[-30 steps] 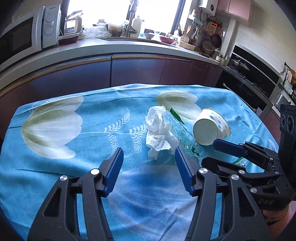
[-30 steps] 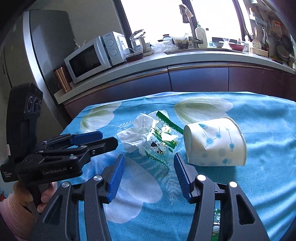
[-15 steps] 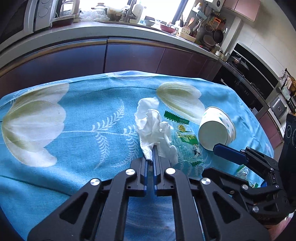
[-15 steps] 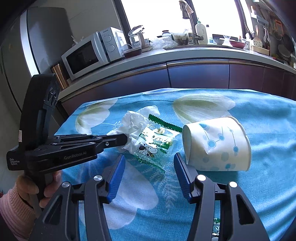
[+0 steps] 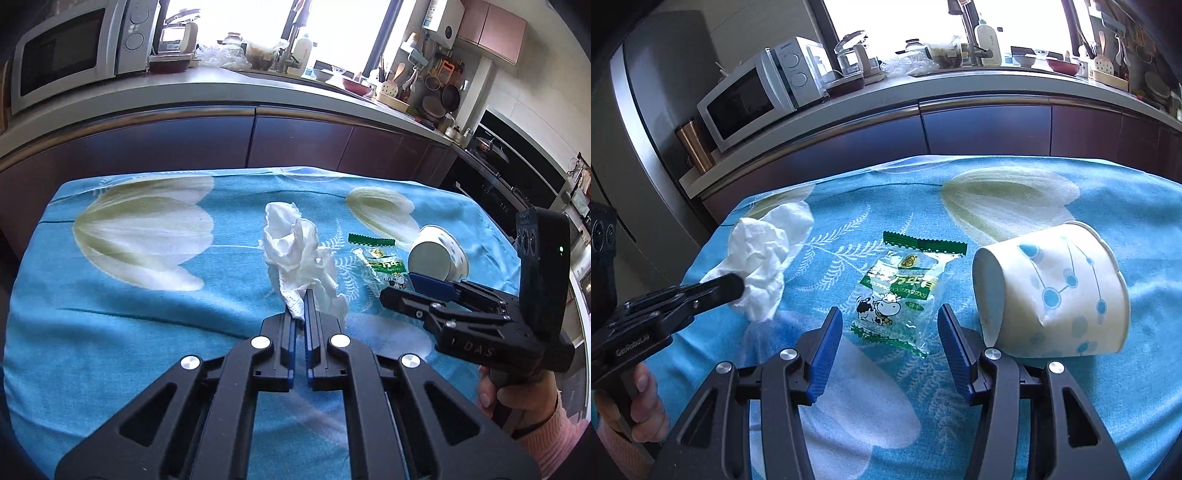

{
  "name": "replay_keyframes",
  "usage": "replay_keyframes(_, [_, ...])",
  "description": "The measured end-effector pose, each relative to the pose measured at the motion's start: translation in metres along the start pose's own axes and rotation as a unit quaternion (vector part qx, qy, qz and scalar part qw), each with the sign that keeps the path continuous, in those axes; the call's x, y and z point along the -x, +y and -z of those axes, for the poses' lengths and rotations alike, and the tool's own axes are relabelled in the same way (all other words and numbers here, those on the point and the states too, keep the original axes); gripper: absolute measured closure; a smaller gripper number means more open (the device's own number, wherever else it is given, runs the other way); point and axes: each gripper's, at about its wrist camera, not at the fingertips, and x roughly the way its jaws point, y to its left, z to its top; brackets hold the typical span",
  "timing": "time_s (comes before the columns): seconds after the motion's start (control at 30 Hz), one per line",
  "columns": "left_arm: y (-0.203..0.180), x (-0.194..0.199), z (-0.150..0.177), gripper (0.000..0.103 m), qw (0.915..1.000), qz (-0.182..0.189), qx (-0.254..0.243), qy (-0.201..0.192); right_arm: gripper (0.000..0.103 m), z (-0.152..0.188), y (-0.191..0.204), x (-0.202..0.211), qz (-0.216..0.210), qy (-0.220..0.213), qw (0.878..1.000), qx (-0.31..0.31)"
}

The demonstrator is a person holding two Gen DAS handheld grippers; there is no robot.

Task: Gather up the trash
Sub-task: 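Grasp the crumpled white tissue with the left tool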

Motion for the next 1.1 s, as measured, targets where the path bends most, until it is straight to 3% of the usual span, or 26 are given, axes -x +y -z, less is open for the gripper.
replay_keyframes(0.07, [0.004,0.007,0.005,0.099,1.0,-0.001,0.0,-0.001,0.06,-0.001,-0.002,-0.002,-0.003,0.002,1.0,-0.011])
replay_keyframes(0.3, [0.018,0.026,0.02,0.099,0.9998,-0.009,0.015,-0.005,0.067,0.001,-0.003,-0.001,-0.017,-0.005,0.999,-0.029])
replay_keyframes(1.1, [0.051,0.124,0.065,0.099,0.9956,-0.047,0.053,-0.062,0.068,0.026,0.084,0.036,-0.135,-0.019,0.989,0.057])
